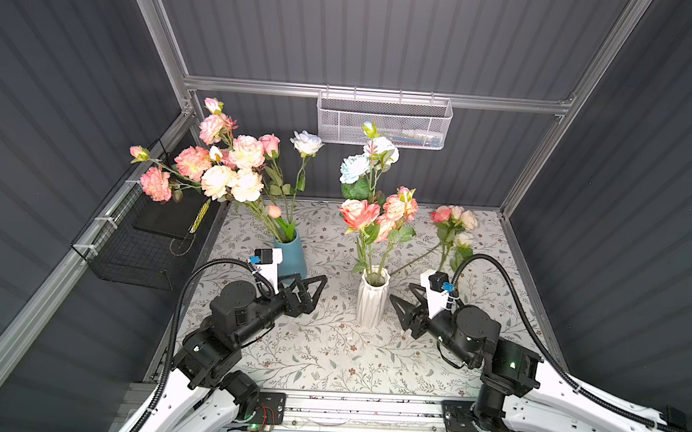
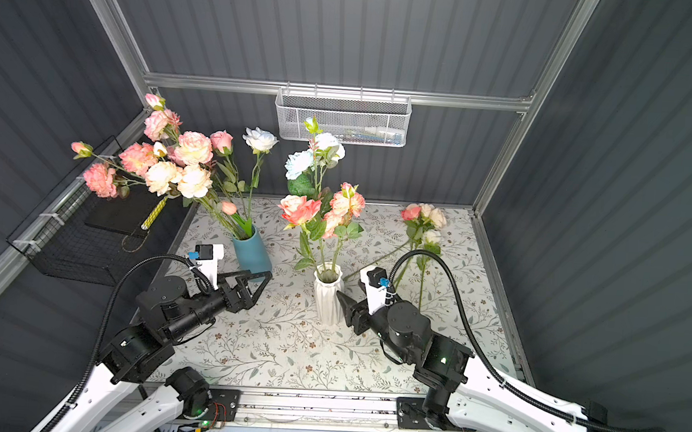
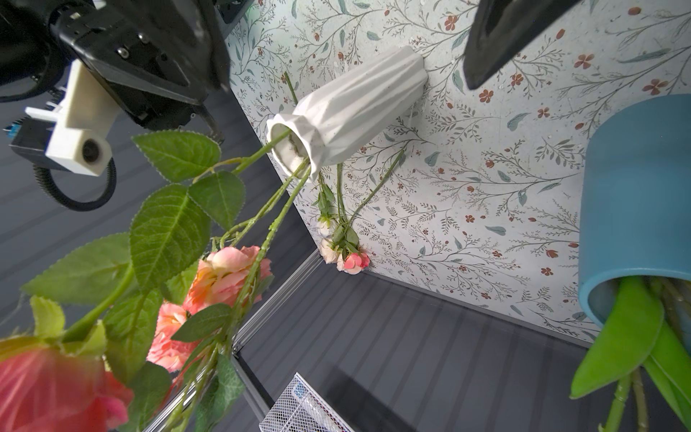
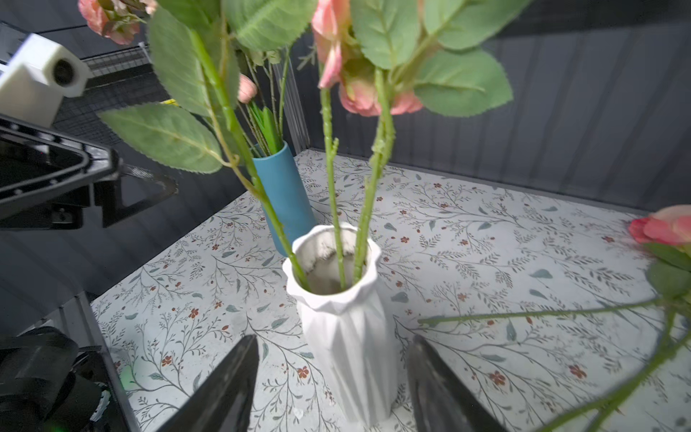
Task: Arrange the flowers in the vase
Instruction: 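Move the right gripper back to the loose stems and close on one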
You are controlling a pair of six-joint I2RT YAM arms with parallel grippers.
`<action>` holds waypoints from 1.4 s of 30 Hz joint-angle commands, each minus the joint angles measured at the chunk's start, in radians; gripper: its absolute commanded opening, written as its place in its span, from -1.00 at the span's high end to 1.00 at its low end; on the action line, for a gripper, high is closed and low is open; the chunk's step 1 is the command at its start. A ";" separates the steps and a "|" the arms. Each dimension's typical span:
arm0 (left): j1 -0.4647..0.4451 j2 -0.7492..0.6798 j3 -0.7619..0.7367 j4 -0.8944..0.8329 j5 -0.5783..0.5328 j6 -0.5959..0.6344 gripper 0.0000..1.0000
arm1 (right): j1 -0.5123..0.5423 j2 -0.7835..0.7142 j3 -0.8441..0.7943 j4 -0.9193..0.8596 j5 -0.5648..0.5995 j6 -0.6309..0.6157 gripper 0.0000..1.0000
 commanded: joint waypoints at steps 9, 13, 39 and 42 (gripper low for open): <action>-0.002 -0.005 -0.023 0.001 -0.008 0.011 -0.99 | -0.662 0.263 0.010 -0.268 -0.323 0.298 -0.04; -0.002 -0.019 -0.027 -0.008 -0.008 0.012 -0.99 | -0.848 0.471 0.069 -0.262 -0.380 0.255 -0.03; -0.002 -0.076 -0.052 -0.026 -0.017 0.023 -0.99 | -1.021 1.172 0.586 -0.566 -0.272 0.088 0.34; -0.002 -0.075 -0.049 -0.029 -0.017 0.027 -0.99 | -1.018 1.202 0.609 -0.591 -0.275 0.084 0.43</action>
